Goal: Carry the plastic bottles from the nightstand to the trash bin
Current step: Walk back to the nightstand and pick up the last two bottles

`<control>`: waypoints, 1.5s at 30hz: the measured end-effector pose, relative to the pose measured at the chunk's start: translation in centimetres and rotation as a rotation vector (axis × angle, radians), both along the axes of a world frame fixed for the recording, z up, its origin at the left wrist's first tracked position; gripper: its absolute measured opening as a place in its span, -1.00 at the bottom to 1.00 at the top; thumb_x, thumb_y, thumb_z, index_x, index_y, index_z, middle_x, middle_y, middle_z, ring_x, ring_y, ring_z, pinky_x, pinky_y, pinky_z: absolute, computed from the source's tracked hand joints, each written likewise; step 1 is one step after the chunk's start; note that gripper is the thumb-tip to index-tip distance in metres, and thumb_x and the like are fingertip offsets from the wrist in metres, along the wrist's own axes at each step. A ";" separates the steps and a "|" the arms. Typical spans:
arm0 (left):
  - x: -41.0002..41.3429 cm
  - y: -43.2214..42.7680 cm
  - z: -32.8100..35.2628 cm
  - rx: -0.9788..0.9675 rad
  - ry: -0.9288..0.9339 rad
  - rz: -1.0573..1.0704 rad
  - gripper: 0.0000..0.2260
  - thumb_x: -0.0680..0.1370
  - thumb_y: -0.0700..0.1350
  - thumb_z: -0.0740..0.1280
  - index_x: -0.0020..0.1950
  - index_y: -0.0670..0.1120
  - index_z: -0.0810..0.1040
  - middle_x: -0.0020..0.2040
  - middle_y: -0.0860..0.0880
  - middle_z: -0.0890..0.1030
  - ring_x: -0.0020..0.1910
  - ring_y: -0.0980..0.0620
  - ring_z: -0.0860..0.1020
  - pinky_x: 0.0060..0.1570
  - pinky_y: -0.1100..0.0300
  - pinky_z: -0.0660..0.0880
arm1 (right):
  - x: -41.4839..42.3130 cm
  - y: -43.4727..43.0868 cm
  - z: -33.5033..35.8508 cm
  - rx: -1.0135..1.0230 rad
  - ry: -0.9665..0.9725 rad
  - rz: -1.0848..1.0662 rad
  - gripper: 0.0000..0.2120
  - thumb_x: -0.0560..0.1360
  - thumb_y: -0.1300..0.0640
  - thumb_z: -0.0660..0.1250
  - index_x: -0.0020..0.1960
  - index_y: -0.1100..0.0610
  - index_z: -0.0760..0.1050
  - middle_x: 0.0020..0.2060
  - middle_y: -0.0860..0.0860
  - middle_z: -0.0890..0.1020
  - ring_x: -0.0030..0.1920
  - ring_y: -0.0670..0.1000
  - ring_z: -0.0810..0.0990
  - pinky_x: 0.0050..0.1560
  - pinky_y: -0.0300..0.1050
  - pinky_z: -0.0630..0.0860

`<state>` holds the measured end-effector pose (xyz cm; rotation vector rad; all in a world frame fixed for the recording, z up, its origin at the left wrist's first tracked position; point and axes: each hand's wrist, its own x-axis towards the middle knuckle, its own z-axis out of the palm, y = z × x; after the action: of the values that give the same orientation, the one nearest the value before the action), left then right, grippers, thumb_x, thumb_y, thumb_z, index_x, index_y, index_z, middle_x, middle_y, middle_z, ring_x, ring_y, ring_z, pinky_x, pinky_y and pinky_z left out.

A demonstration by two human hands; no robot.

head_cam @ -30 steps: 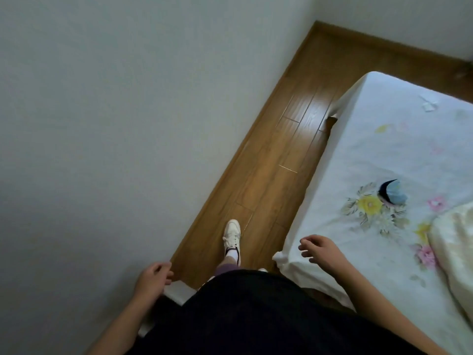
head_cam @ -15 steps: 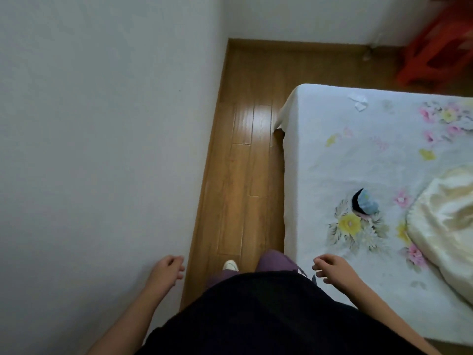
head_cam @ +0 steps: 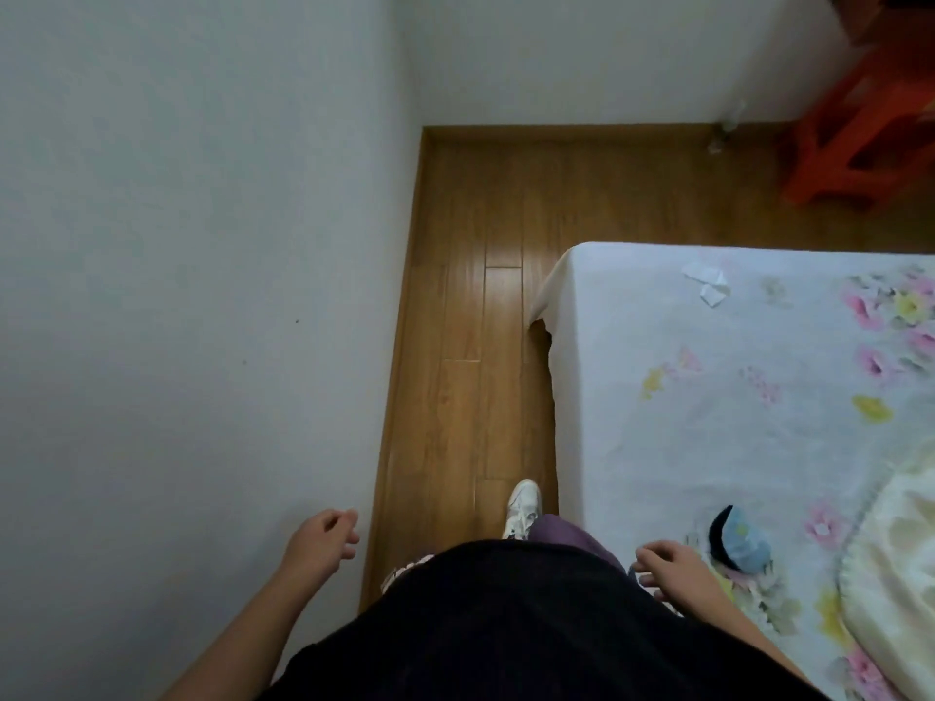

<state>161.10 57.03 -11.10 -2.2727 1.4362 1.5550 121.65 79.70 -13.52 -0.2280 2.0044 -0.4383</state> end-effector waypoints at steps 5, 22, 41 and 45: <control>-3.2 -6.1 0.3 0.026 -0.003 0.096 -0.77 0.64 -0.10 0.27 -0.09 -0.22 0.59 -0.20 -0.18 0.65 -0.35 -0.07 0.54 -0.37 0.20 0.36 | -5.2 -15.7 3.2 -0.117 0.042 0.231 -0.88 0.55 0.13 0.29 0.00 0.12 0.59 -0.14 0.02 0.70 -0.14 0.00 0.68 -0.02 0.01 0.59; -22.4 -44.9 2.7 -0.025 0.062 0.001 -0.77 0.66 -0.05 0.25 0.03 -0.18 0.60 -0.05 -0.18 0.68 -0.15 -0.11 0.64 -0.16 0.06 0.53 | -21.0 -45.7 3.2 -0.065 0.101 0.115 -0.89 0.51 0.13 0.33 -0.05 0.13 0.60 -0.13 0.06 0.71 -0.12 0.06 0.68 0.00 0.09 0.59; -47.0 -74.7 2.2 0.056 -0.093 -0.127 -0.78 0.66 -0.04 0.24 0.05 -0.17 0.56 -0.05 -0.21 0.66 -0.20 -0.11 0.60 -0.21 0.06 0.50 | -44.4 -72.2 3.3 -0.115 0.014 -0.174 -0.88 0.54 0.17 0.31 -0.09 0.15 0.62 -0.14 0.08 0.73 -0.15 0.04 0.68 -0.07 -0.04 0.54; -51.3 -79.5 1.8 0.116 -0.118 -0.149 -0.77 0.67 -0.09 0.24 0.06 -0.26 0.55 -0.17 -0.22 0.62 -0.36 -0.08 0.50 -0.41 0.16 0.34 | -49.8 -79.0 5.4 -0.218 0.029 -0.178 -0.90 0.55 0.12 0.33 -0.08 0.07 0.62 -0.15 0.05 0.73 -0.08 0.07 0.69 -0.01 0.02 0.60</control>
<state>109.85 -22.51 -9.28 -2.1024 1.4105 1.3979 71.88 0.66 -8.09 -0.1914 2.0128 -0.7723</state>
